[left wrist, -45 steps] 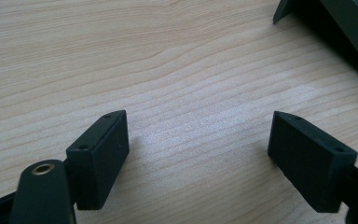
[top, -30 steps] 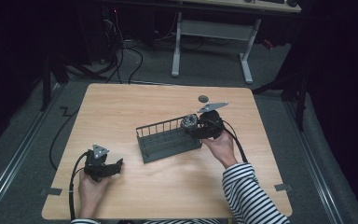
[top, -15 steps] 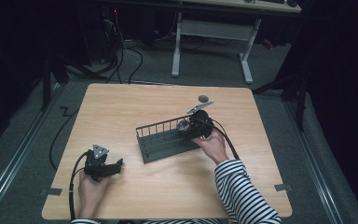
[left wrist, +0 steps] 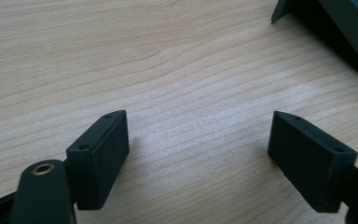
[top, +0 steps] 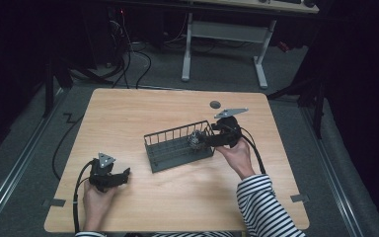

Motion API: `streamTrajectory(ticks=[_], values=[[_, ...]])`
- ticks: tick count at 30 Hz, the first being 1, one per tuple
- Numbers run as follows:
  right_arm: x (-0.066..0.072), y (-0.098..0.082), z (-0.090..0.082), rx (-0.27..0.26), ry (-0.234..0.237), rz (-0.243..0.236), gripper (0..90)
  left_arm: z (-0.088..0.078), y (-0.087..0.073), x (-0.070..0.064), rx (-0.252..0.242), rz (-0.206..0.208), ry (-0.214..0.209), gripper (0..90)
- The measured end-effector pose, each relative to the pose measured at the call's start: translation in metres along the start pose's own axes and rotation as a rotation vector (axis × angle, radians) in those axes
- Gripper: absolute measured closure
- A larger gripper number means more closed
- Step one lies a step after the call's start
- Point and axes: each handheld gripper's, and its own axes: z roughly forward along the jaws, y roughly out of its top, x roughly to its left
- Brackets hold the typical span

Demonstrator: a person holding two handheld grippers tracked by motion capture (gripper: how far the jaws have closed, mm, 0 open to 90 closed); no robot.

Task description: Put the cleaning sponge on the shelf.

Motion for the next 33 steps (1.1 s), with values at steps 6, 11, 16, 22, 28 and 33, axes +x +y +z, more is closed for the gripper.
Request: streamTrajectory(ticks=[6,11,16,22,28,33], values=[[-0.012,-0.010,-0.019,-0.047,-0.027,0.030,25.7,0.000,0.000,0.000,0.000,0.000,0.000,20.7],[-0.021,-0.022,-0.034,-0.059,-0.047,0.053,25.7,0.000,0.000,0.000,0.000,-0.001,0.000,20.7],[-0.027,-0.035,-0.050,-0.089,-0.047,0.076,26.7,0.000,0.000,0.000,0.000,-0.001,0.000,20.7],[-0.028,-0.042,-0.066,-0.111,-0.078,0.073,26.7,0.000,0.000,0.000,0.000,-0.001,0.000,20.7],[-0.029,-0.046,-0.078,-0.125,-0.097,0.070,26.9,0.000,0.000,0.000,0.000,-0.001,0.000,20.7],[-0.034,-0.057,-0.086,-0.136,-0.109,0.090,27.5,0.000,0.000,0.000,0.000,-0.001,0.000,20.7]])
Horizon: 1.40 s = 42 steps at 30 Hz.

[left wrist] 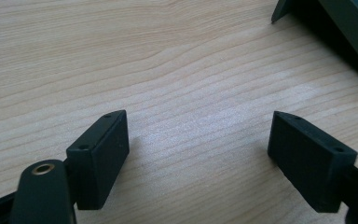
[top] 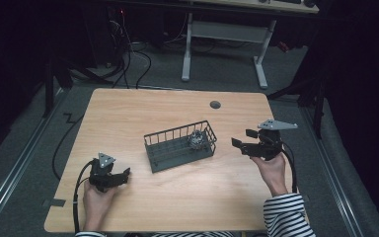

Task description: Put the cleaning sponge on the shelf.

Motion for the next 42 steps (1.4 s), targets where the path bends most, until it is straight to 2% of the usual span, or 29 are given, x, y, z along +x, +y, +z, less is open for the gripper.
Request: streamTrajectory(ticks=[14,22,34,42], values=[[-0.017,-0.028,-0.023,-0.028,-0.035,0.055,28.2,0.000,0.000,0.000,0.000,0.000,0.000,20.7],[-0.026,-0.047,-0.029,-0.043,-0.023,0.102,29.1,0.000,0.000,0.000,0.000,0.000,-0.001,20.9],[-0.038,-0.076,-0.028,-0.050,-0.059,0.147,30.7,0.000,0.000,0.000,0.000,0.001,-0.001,21.0],[-0.043,-0.091,-0.019,-0.028,-0.084,0.167,31.4,0.000,0.000,0.000,0.001,0.004,-0.004,21.0]])
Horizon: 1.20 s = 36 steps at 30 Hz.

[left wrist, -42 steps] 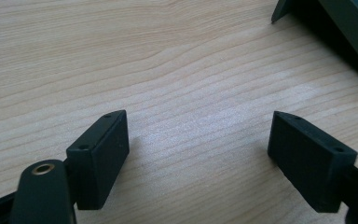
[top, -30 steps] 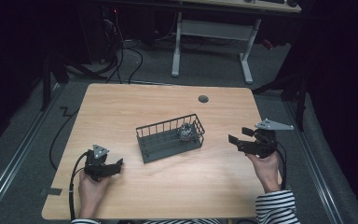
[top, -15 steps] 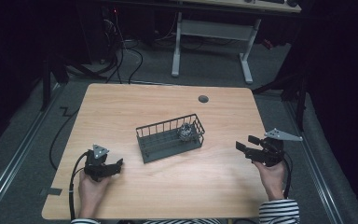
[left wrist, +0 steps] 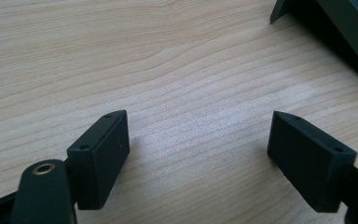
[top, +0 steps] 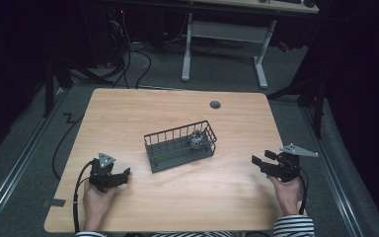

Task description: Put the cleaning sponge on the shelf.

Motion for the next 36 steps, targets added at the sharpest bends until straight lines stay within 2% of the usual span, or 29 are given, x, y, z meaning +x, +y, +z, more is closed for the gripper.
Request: streamTrajectory(ticks=[5,11,16,21,36], values=[[-0.003,-0.009,0.008,0.014,-0.010,0.008,31.5,0.000,0.000,0.000,0.000,0.001,-0.001,21.0],[-0.001,-0.016,0.016,0.038,-0.021,-0.003,31.5,0.000,0.000,0.000,0.001,0.002,-0.002,20.9],[0.002,-0.020,0.023,0.051,-0.033,-0.028,31.6,0.000,0.000,-0.001,0.000,0.007,-0.008,20.3],[0.008,-0.026,0.030,0.081,-0.066,-0.064,31.5,0.000,0.000,-0.001,0.002,0.012,-0.012,19.7],[0.010,-0.037,0.041,0.107,-0.091,-0.090,31.4,0.000,0.000,-0.001,0.002,0.012,-0.013,19.4]])
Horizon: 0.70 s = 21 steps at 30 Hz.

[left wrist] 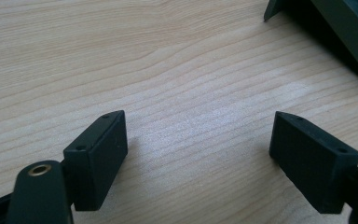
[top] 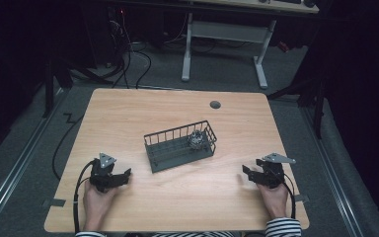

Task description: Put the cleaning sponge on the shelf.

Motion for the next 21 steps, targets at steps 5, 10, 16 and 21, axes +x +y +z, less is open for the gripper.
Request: streamTrajectory(ticks=[5,10,16,21], values=[[0.0009,-0.0035,0.0038,0.017,-0.011,-0.008,31.3,0.0000,0.0000,0.0000,0.000,0.000,0.000,19.4],[0.0041,-0.0067,0.0081,0.052,-0.042,-0.028,31.3,0.0003,0.0001,-0.0001,0.002,-0.004,0.005,18.1],[0.0075,-0.0066,0.0090,0.060,-0.062,-0.054,30.5,0.0004,0.0001,-0.0002,0.004,-0.005,0.004,17.4],[0.0075,-0.0066,0.0089,0.061,-0.064,-0.054,29.8,0.0005,0.0002,-0.0004,0.005,-0.008,0.004,16.9]])
